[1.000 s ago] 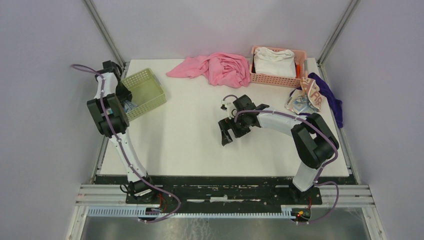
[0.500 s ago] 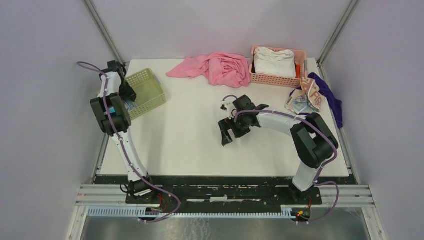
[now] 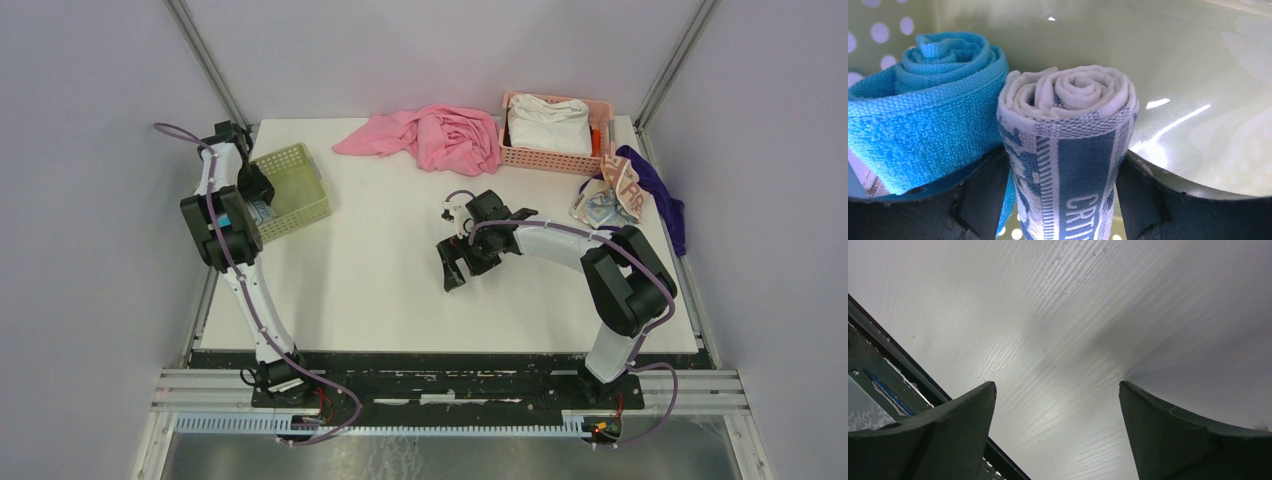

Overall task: Roll the towels
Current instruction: Place the towel in the bin.

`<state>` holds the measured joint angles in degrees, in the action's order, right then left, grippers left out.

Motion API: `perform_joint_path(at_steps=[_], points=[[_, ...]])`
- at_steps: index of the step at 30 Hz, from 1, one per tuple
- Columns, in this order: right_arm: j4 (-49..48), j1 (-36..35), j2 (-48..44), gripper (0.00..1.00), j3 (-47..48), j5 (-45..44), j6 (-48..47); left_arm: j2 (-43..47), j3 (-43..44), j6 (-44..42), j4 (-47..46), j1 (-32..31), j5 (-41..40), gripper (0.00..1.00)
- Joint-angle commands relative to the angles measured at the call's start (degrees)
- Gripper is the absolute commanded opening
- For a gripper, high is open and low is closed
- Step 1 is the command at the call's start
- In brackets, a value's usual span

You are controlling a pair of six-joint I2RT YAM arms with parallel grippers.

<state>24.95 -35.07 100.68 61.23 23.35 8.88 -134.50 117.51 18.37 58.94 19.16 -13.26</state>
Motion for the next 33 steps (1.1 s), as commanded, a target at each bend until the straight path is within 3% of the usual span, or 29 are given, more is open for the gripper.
perform_joint_path(at_steps=[1, 27, 33], points=[[-0.5, 0.2, -0.4, 1.00, 0.1, -0.7, -0.8, 4.0, 1.8, 1.1, 1.2, 0.6, -1.5, 0.82], [-0.6, 0.2, -1.1, 1.00, -0.2, -1.9, -0.8, 7.5, -1.9, -0.8, -0.6, -0.4, 0.8, 0.87], [-0.7, 0.1, -1.4, 1.00, -0.3, -2.0, -0.8, 6.6, -3.2, -2.2, -0.5, -2.3, -3.2, 0.85]])
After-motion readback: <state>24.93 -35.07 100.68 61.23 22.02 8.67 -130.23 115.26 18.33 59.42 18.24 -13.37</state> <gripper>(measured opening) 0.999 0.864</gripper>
